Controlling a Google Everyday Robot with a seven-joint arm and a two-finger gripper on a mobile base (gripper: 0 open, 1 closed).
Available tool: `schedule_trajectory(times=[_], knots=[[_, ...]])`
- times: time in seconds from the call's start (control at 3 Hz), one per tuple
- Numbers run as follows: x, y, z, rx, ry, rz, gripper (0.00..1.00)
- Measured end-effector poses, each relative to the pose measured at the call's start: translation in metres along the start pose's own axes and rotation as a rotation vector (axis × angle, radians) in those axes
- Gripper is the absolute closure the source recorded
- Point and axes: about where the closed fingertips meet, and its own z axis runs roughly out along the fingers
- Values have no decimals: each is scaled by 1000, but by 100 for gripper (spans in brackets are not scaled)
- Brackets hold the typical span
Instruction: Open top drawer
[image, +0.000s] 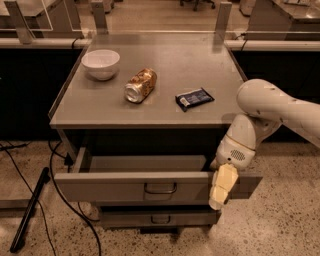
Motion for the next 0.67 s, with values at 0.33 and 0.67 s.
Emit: schedule_trajectory(times=[0.33, 0.67], knots=[[3, 7, -1, -34, -10, 11, 0], [7, 16, 1, -107, -21, 22, 0]])
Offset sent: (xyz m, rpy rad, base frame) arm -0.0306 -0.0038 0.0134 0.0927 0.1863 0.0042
